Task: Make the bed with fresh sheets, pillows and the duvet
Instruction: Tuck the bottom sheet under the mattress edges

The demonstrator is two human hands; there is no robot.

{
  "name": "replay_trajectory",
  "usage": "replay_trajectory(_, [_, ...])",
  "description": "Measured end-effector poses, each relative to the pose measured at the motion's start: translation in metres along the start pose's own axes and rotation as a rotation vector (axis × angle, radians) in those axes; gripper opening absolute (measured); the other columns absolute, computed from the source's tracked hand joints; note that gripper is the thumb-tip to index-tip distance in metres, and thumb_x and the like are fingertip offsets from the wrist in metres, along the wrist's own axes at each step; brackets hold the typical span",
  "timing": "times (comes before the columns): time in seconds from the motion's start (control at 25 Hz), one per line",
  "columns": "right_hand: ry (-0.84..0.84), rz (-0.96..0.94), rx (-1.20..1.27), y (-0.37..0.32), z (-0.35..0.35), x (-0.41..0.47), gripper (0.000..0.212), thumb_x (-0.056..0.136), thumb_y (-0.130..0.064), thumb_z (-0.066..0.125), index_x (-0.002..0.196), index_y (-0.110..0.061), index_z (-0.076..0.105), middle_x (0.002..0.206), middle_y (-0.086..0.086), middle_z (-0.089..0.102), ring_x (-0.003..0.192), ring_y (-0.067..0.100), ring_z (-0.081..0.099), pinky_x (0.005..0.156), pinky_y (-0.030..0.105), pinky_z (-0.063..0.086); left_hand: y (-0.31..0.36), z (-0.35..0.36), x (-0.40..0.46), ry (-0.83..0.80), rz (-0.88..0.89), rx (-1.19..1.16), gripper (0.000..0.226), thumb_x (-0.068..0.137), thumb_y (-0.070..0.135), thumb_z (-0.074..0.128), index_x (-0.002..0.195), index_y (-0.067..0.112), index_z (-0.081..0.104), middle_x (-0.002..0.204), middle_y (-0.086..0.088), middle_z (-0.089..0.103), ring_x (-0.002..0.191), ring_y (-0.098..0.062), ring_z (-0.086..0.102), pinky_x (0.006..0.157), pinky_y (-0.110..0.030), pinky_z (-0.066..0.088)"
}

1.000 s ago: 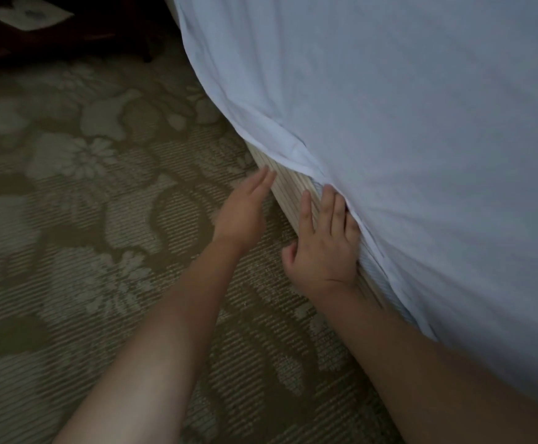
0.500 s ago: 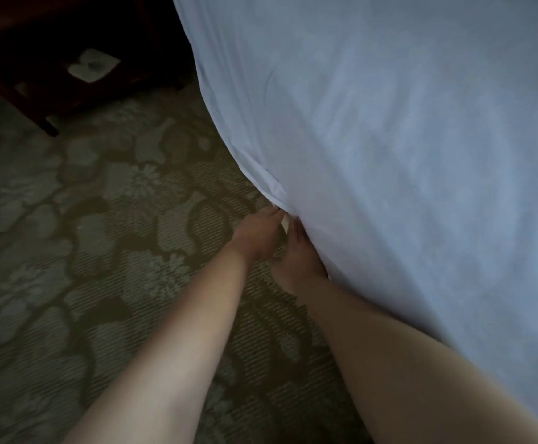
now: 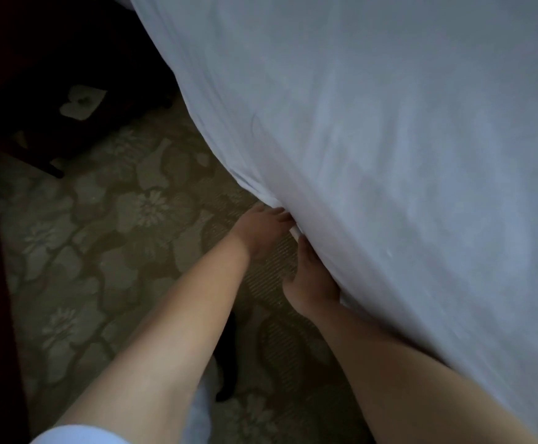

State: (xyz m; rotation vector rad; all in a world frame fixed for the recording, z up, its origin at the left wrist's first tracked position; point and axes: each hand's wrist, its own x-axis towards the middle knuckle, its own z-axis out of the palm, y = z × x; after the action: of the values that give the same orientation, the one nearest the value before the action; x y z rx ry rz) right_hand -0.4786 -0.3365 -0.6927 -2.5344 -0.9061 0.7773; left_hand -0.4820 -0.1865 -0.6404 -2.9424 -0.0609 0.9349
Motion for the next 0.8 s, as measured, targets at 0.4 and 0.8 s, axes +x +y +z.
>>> replay_trajectory(0.4, [0.334,-0.114,-0.153,-0.003,0.030,0.007,0.053,0.074,-0.008,0.054,0.124,0.008,0.057,0.125,0.022,0.060,0.109,0.033,0.063,0.088,0.046,0.054,-0.057,-0.006,0.034,0.001,0.380,0.121,0.072,0.090,0.025,0.064,0.149,0.034,0.025,0.156,0.010,0.024,0.144,-0.015,0.020,0.114,-0.024,0.012])
replay_trajectory(0.8, [0.714,-0.126,-0.354,-0.001,0.072,0.037,0.044,0.090,-0.008,0.033,0.118,0.005,0.063,0.121,0.020,0.063,0.107,0.030,0.064,0.096,0.042,0.047,-0.098,0.070,0.065,0.638,0.742,0.223,0.071,0.074,0.007,0.060,0.141,0.009,0.037,0.139,-0.011,0.050,0.131,-0.026,0.040,0.109,-0.049,0.028])
